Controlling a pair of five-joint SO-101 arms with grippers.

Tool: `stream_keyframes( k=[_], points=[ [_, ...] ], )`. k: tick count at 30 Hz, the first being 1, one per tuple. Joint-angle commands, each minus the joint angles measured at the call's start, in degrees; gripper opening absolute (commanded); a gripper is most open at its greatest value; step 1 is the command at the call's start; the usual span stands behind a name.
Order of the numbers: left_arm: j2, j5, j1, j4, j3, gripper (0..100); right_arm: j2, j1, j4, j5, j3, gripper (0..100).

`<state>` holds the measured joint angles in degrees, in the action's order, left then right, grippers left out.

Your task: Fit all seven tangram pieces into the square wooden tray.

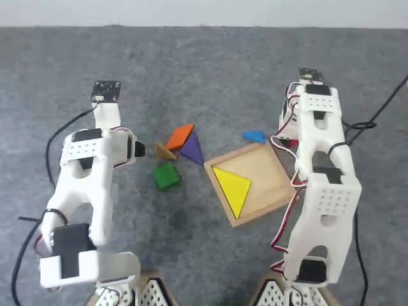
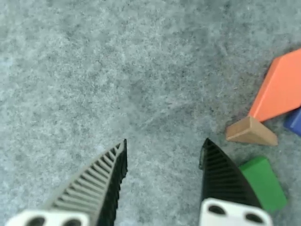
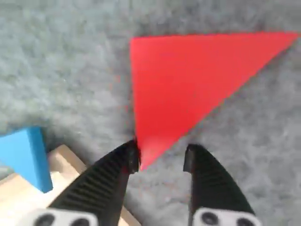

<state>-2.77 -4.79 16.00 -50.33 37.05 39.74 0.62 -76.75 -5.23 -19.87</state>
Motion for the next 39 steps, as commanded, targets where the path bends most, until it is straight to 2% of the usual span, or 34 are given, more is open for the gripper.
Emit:
stream_keyframes(
  k=[1, 4, 7, 15, 18, 23, 26, 30, 39],
  points=[
    [-0.26, 0.09, 0.26, 1.14, -0.57, 25, -0.13, 5.85, -3.30, -0.26, -4.04, 14.4],
    [-0.26, 0.09, 0.26, 1.14, -0.66, 25, -0.40, 10.86, -3.47, 0.35, -5.54, 14.4],
    [-0.26, 0.09, 0.18, 1.14, -0.66, 25, -0.40, 14.11, -6.46, 4.22, -7.74, 14.4],
    [-0.26, 0.09, 0.09, 1.14, -0.57, 25, -1.63, 17.71, -12.70, 8.88, -8.70, 14.4],
    [-0.26, 0.09, 0.00, 1.14, -0.57, 25, -4.62, 14.90, -12.79, 11.16, -12.84, 16.0],
    [-0.26, 0.09, 0.09, 1.93, -0.31, 25, -6.99, 4.26, -14.29, 19.25, -22.68, 32.0],
    [-0.18, 0.09, 0.26, 2.11, -0.31, 25, -4.79, 0.04, -12.44, 19.78, -24.97, 31.5],
    [-0.18, 0.09, 0.26, 2.02, -0.31, 25, 0.75, -0.66, -10.33, 19.78, -25.41, 31.3],
    [-0.18, 0.09, 0.00, 2.02, -0.31, 25, 8.84, 3.03, -7.69, 19.78, -29.45, 31.4]
  ],
)
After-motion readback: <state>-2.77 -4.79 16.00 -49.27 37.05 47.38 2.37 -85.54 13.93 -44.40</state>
